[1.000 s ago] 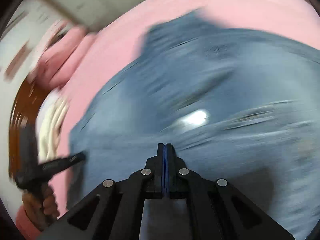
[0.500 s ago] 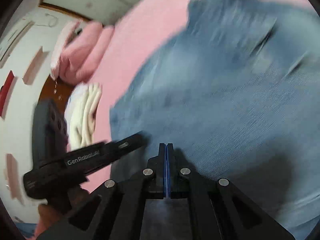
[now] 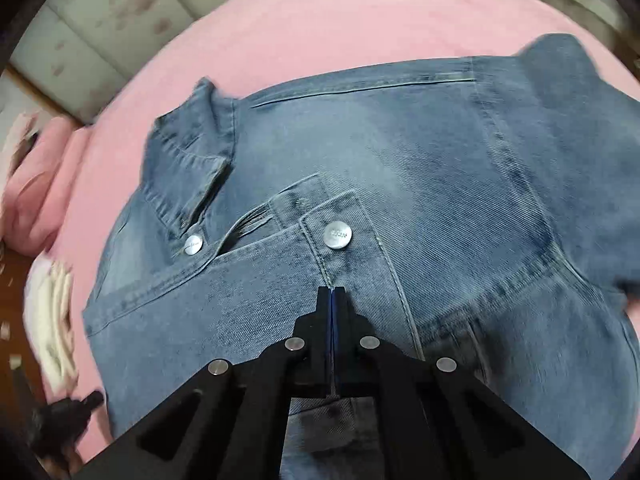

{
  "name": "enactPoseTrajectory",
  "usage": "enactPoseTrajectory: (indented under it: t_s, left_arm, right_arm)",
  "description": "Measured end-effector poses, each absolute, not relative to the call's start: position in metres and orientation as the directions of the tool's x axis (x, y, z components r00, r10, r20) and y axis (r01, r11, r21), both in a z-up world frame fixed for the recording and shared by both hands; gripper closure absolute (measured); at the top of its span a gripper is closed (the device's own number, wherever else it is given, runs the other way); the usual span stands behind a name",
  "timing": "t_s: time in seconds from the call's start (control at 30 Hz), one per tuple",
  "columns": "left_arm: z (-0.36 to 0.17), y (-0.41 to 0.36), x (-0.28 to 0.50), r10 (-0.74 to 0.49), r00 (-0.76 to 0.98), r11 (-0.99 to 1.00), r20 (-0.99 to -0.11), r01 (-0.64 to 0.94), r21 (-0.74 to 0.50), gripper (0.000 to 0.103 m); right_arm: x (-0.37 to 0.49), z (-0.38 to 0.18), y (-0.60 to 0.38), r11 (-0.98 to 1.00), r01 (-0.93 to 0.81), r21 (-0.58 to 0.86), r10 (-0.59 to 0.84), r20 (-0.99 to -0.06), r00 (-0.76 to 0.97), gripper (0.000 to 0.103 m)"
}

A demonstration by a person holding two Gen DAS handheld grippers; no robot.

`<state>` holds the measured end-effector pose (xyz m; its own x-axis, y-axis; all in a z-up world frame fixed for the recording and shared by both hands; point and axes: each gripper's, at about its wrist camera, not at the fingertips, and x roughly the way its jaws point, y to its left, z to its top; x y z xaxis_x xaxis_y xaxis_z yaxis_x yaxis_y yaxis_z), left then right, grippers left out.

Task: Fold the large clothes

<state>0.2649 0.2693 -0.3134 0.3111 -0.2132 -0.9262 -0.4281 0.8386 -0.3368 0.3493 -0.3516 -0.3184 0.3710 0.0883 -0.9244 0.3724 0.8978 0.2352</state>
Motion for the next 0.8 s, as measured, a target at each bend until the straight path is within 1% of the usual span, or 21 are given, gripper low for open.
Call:
enactPoseTrajectory:
  t_s: [0.07, 0.13, 0.2, 0.23, 0.27, 0.3, 0.4, 0.47, 0.5, 0.53, 0.6, 0.63, 0.7, 0.73, 0.77, 0.8]
  left_arm:
    - [-0.309, 0.242, 0.26, -0.258, 0.292, 0.855, -0.921, -0.374, -0.359, 0.102]
    - [-0.309, 0.224, 0.248, -0.285, 0.261, 0.873, -0.922, -0.325, -0.362, 0.102]
    - [-0.317, 0.204, 0.239, -0.309, 0.209, 0.889, -0.928, -0.284, -0.36, 0.102]
    - [-0.323, 0.194, 0.235, -0.307, 0.173, 0.899, -0.936, -0.271, -0.345, 0.102]
    - [-0.328, 0.189, 0.234, -0.287, 0.148, 0.909, -0.947, -0.269, -0.317, 0.102]
    - [-0.333, 0.19, 0.229, -0.26, 0.138, 0.914, -0.956, -0.284, -0.29, 0.102]
    - [-0.342, 0.211, 0.221, -0.266, 0.149, 0.884, -0.952, -0.356, -0.303, 0.103]
    - [-0.346, 0.233, 0.215, -0.267, 0.162, 0.861, -0.95, -0.402, -0.311, 0.103]
    - [-0.347, 0.242, 0.213, -0.263, 0.172, 0.851, -0.949, -0.423, -0.312, 0.103]
    - [-0.348, 0.249, 0.213, -0.29, 0.187, 0.831, -0.939, -0.437, -0.344, 0.103]
    - [-0.349, 0.267, 0.203, -0.351, 0.201, 0.786, -0.915, -0.467, -0.404, 0.103]
    - [-0.35, 0.27, 0.202, -0.357, 0.2, 0.783, -0.912, -0.469, -0.409, 0.103]
    - [-0.349, 0.266, 0.202, -0.345, 0.195, 0.797, -0.918, -0.457, -0.396, 0.103]
    - [-0.347, 0.265, 0.203, -0.324, 0.191, 0.811, -0.927, -0.448, -0.376, 0.103]
    - [-0.346, 0.258, 0.205, -0.305, 0.188, 0.826, -0.934, -0.436, -0.358, 0.103]
    - [-0.343, 0.257, 0.202, -0.282, 0.186, 0.842, -0.941, -0.422, -0.336, 0.103]
  right_arm:
    - [0.347, -0.313, -0.323, 0.912, 0.266, 0.312, 0.198, -0.903, 0.382, 0.103]
    - [0.344, -0.316, -0.272, 0.884, 0.138, 0.447, 0.381, -0.86, 0.34, 0.103]
    - [0.334, -0.324, -0.23, 0.812, 0.068, 0.58, 0.549, -0.798, 0.247, 0.103]
    - [0.331, -0.331, -0.21, 0.754, 0.046, 0.655, 0.64, -0.748, 0.174, 0.103]
    - [0.328, -0.336, -0.196, 0.733, 0.033, 0.679, 0.671, -0.73, 0.129, 0.103]
    - [0.325, -0.339, -0.188, 0.749, 0.016, 0.663, 0.658, -0.746, 0.104, 0.101]
    - [0.324, -0.359, -0.193, 0.853, 0.002, 0.522, 0.521, -0.851, 0.072, 0.102]
    - [0.318, -0.367, -0.226, 0.813, 0.055, 0.58, 0.575, -0.814, 0.088, 0.103]
    - [0.324, -0.371, -0.248, 0.817, 0.09, 0.57, 0.559, -0.82, 0.123, 0.103]
    - [0.323, -0.369, -0.268, 0.827, 0.11, 0.551, 0.534, -0.832, 0.155, 0.103]
    - [0.319, -0.357, -0.316, 0.887, 0.161, 0.433, 0.395, -0.892, 0.218, 0.103]
    - [0.319, -0.353, -0.335, 0.882, 0.184, 0.434, 0.389, -0.89, 0.237, 0.103]
    - [0.318, -0.346, -0.367, 0.9, 0.228, 0.372, 0.308, -0.912, 0.272, 0.103]
    - [0.317, -0.342, -0.374, 0.894, 0.221, 0.391, 0.324, -0.903, 0.283, 0.103]
    - [0.318, -0.339, -0.377, 0.923, 0.239, 0.301, 0.235, -0.934, 0.268, 0.103]
    - [0.319, -0.338, -0.379, 0.959, 0.251, 0.131, 0.068, -0.967, 0.245, 0.103]
